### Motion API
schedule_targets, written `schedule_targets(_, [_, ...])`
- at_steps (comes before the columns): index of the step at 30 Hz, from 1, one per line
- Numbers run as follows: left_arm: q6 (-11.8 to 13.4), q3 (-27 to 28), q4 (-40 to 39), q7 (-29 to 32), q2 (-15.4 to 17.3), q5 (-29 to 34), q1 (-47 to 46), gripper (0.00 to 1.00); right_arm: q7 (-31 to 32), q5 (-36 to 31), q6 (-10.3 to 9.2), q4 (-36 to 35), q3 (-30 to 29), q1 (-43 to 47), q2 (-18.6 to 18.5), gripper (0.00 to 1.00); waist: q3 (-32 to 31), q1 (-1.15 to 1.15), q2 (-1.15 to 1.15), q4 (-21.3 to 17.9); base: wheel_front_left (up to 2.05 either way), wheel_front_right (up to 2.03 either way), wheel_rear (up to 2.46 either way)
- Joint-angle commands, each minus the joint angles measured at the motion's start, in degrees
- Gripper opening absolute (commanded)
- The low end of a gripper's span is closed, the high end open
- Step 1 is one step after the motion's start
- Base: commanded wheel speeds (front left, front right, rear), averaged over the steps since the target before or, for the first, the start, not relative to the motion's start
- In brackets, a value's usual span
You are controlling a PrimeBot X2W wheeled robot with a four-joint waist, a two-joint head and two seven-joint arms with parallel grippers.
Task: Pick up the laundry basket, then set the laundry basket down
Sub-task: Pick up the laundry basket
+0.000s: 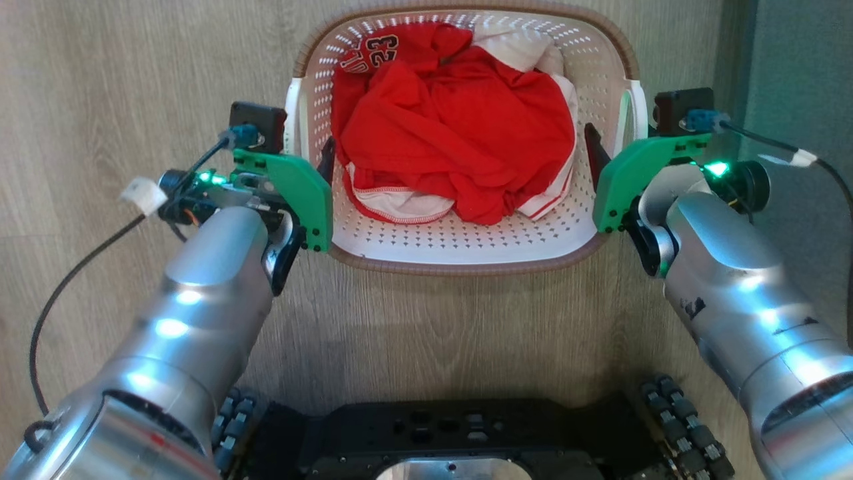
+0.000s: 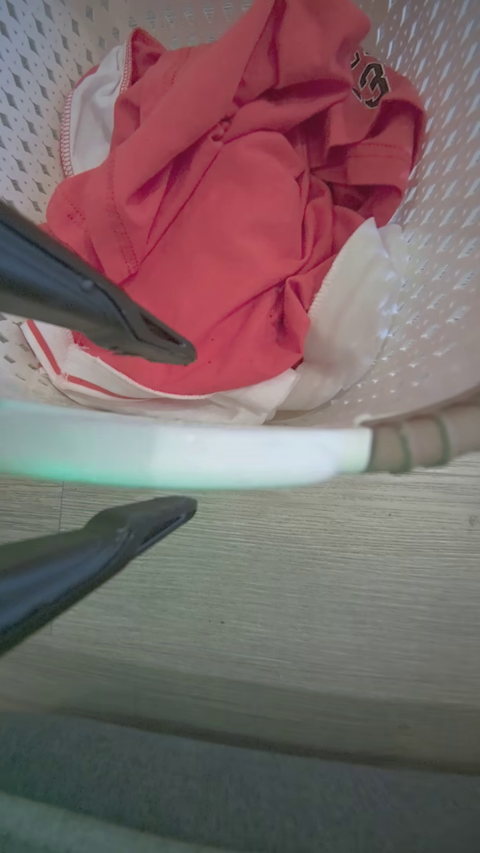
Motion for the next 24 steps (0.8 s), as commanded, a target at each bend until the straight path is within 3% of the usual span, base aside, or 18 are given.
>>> schedule_targets(1, [-0.2,0.1,0.3,0.7,1.2,-0.8,0.6,1.0,0.1,0.7,0.4,-0.1,1.4,2.1,1.3,1.0,0.5,0.0,0.0,-0.2,0.0,0.0,0.0])
schedule_targets(11, [-0.8,-3.6,1.9,5.0,1.2,-3.6,-2.0,1.0,1.0,4.3,0.4,0.8,5.1,-0.4,1.8,1.0,2.8,0.0,0.0,-0.8,0.0,0.0,0.0])
schedule_targets(19, [-0.5,-5.5,1.8,5.0,1.2,-5.7,-2.7,1.0,0.9,6.7,0.4,1.5,7.6,-1.8,2.0,1.0,3.6,0.0,0.0,-0.6,0.0,0.0,0.0])
schedule_targets(20, [-0.5,-5.7,1.8,5.0,1.2,-6.0,-2.8,1.0,1.1,7.0,0.4,1.5,8.1,-1.9,2.0,0.96,3.7,0.0,0.0,-0.6,0.0,0.0,0.0])
schedule_targets(21, [-0.5,-5.9,1.7,5.1,1.2,-6.3,-2.8,0.87,1.4,7.3,0.4,1.5,8.5,-1.9,2.0,0.45,3.8,0.0,0.0,-0.5,0.0,0.0,0.0])
schedule_targets(22, [-0.3,-6.0,1.7,5.1,1.2,-6.8,-2.8,0.37,1.6,7.5,0.4,1.4,9.0,-1.9,2.0,0.0,3.8,0.0,0.0,-0.5,0.0,0.0,0.0])
schedule_targets(23, [-0.4,-6.1,1.7,5.4,1.2,-7.3,-2.7,0.0,1.6,7.8,0.4,1.3,9.4,-1.9,1.9,0.0,3.8,0.0,0.0,-0.4,0.0,0.0,0.0])
schedule_targets(24, [-0.6,-6.4,1.7,5.9,1.2,-7.7,-2.5,0.0,1.6,8.2,0.4,1.2,9.8,-1.9,1.7,0.0,3.9,0.0,0.0,-0.4,0.0,0.0,0.0])
